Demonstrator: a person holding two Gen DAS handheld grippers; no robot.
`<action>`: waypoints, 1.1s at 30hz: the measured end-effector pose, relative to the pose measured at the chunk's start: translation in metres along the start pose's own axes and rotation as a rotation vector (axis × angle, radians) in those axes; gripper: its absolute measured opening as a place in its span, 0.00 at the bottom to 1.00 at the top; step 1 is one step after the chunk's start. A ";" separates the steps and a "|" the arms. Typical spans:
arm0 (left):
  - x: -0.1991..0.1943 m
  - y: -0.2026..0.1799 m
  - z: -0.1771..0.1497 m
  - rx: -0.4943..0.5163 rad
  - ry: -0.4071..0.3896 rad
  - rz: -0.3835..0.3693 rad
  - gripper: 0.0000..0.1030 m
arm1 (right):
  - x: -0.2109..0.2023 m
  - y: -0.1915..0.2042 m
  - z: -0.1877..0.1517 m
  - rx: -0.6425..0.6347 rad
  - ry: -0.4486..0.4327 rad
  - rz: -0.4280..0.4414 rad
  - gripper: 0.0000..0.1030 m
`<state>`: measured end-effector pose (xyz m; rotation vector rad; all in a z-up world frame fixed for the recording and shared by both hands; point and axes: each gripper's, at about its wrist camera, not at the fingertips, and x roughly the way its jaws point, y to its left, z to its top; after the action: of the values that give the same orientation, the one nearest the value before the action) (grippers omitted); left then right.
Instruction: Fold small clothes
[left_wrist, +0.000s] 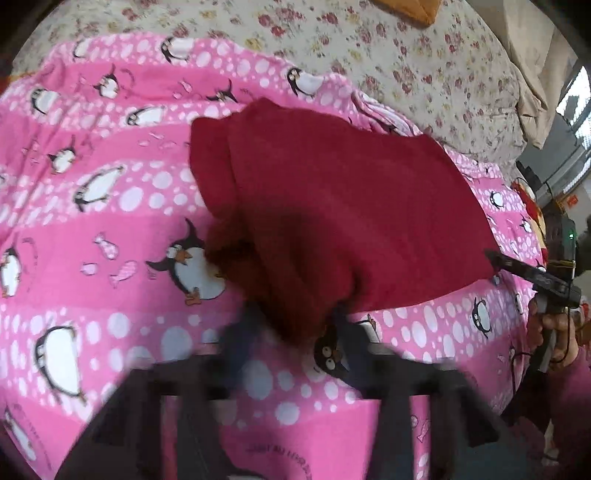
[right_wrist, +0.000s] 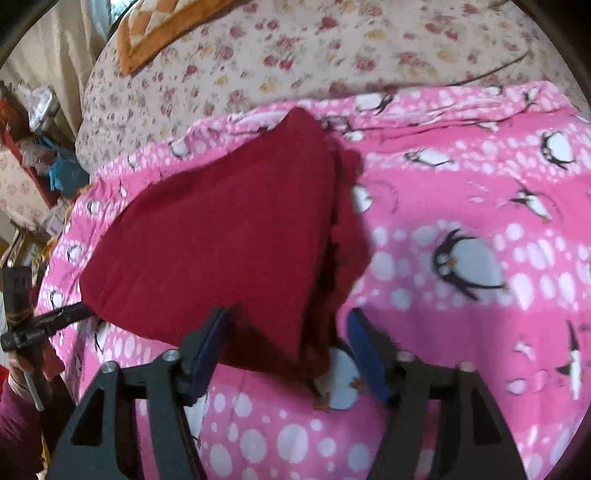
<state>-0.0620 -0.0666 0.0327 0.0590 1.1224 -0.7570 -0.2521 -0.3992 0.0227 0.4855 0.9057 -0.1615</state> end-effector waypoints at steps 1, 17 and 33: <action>0.000 0.001 0.000 -0.011 -0.005 -0.004 0.00 | 0.003 0.004 0.001 -0.023 0.003 -0.021 0.23; -0.032 0.003 -0.011 -0.097 -0.068 0.069 0.00 | -0.033 0.006 -0.005 -0.044 -0.049 -0.083 0.35; -0.003 -0.030 0.015 -0.079 -0.180 0.301 0.13 | 0.025 0.113 0.057 -0.200 -0.057 0.028 0.49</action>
<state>-0.0680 -0.0936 0.0519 0.0897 0.9442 -0.4395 -0.1579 -0.3247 0.0711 0.3067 0.8489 -0.0581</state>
